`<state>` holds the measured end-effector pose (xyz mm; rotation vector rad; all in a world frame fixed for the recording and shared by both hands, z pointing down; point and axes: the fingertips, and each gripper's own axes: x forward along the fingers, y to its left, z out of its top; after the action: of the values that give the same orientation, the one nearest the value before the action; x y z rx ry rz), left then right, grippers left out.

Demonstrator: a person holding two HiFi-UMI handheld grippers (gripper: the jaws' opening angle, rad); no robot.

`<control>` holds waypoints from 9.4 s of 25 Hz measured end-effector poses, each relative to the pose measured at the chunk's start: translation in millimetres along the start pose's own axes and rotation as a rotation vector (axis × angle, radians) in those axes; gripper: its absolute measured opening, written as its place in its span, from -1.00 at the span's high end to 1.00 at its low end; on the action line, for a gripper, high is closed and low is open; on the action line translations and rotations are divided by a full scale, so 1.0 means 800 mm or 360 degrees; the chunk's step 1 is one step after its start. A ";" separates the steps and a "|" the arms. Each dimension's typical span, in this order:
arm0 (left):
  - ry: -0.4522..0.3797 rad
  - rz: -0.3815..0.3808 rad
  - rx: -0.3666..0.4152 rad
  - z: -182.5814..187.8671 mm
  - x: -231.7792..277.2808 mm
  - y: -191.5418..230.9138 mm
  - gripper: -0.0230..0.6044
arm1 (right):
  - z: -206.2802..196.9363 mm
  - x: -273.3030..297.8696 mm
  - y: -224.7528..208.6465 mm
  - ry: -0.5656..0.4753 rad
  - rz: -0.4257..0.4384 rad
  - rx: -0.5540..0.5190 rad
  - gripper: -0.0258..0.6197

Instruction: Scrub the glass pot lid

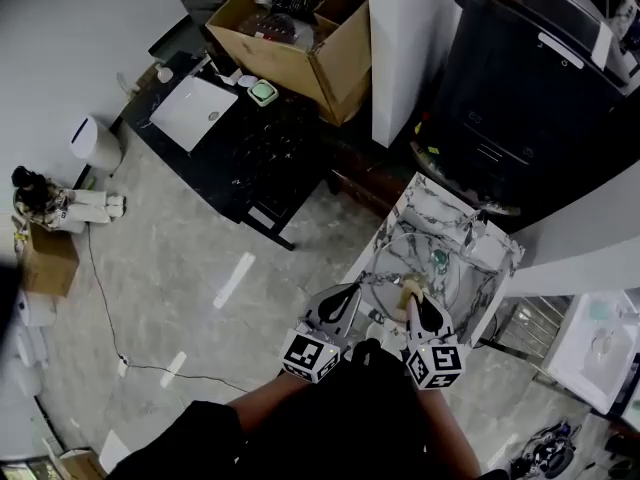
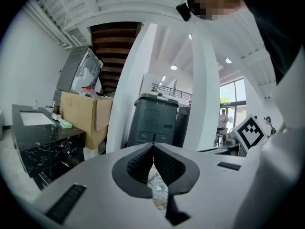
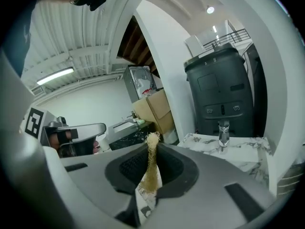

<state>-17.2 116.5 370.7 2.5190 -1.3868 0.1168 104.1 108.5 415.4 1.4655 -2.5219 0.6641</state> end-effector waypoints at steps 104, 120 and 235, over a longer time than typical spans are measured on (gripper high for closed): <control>0.0612 -0.0219 -0.0211 -0.195 0.204 0.031 0.88 | -0.259 0.273 -0.254 0.0717 -0.0090 -0.0013 0.73; 0.0614 -0.0194 -0.0206 -0.199 0.202 0.025 0.88 | -0.260 0.253 -0.280 0.0687 -0.0222 0.0030 0.73; 0.0423 -0.0211 -0.0137 -0.191 0.086 -0.027 0.87 | -0.327 0.085 -0.273 0.1177 -0.0486 -0.0206 0.73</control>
<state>46.4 111.8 527.4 2.4116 -1.0963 0.3443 232.6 78.6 736.6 1.2184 -1.7099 0.7841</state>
